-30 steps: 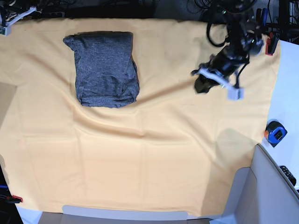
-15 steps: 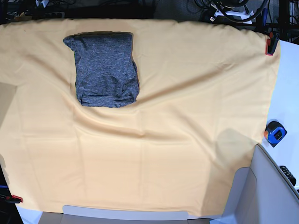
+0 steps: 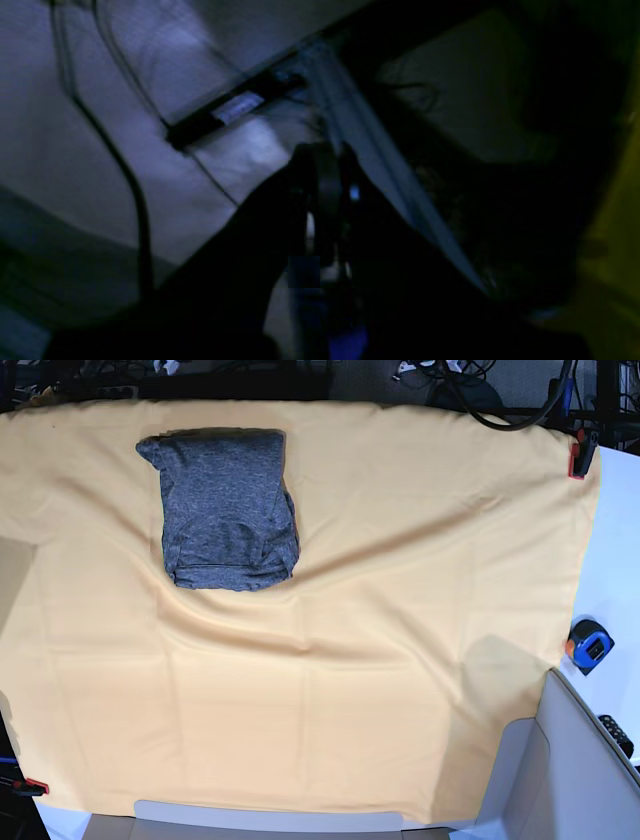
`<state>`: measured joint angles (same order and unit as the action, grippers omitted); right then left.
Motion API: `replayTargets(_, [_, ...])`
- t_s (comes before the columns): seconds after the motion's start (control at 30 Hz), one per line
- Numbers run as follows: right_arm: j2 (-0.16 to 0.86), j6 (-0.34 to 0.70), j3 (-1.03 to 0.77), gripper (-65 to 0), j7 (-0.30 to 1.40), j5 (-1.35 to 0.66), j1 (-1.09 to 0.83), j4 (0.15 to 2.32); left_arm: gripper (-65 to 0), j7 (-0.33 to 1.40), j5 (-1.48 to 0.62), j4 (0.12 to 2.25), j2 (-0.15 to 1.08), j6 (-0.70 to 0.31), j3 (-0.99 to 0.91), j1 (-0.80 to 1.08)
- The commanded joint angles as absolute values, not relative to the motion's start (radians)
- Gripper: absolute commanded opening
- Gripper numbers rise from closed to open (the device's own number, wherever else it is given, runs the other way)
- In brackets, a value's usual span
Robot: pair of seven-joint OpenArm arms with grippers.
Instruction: Fold the T-shirt properly
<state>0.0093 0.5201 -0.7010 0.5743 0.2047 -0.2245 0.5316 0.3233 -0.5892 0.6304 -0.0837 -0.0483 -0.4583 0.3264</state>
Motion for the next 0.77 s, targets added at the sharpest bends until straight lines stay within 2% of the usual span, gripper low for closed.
replayTargets(0.0, [0.001,0.533,-0.676,-65.0,0.521,0.246,-0.214,0.49,-65.0,0.282,-0.547,0.579,-0.065,-0.042,-0.437,0.315])
replayTargets(0.1, [-0.015,0.532,-0.605,-65.0,0.358,0.337,-0.173,0.374,-65.0,0.13,-0.414,0.469,-0.036,-0.042,-0.288,0.26])
replayTargets(0.2, [-0.036,0.522,-0.581,-65.0,0.291,0.378,-0.143,0.318,-65.0,-0.018,-0.291,0.389,-0.015,-0.042,-0.07,0.237])
replayTargets(0.27, [-0.061,0.452,-0.581,-65.0,0.274,0.383,-0.137,0.317,-65.0,-0.082,-0.24,0.303,0.016,-0.042,0.068,0.203])
replayTargets(0.37, [-0.085,0.294,-0.581,-65.0,0.213,0.384,-0.139,0.311,-65.0,-0.116,-0.237,0.211,0.031,-0.042,0.209,0.168])
replayTargets(0.47, [-0.113,0.2,-0.581,-65.0,0.162,0.386,-0.14,0.311,-65.0,-0.134,-0.237,0.209,0.031,-0.042,0.297,0.159])
replayTargets(0.73, [-0.142,0.137,-0.582,-65.0,0.157,0.381,-0.142,0.311,-65.0,-0.136,-0.237,0.205,0.028,-0.041,0.452,0.137])
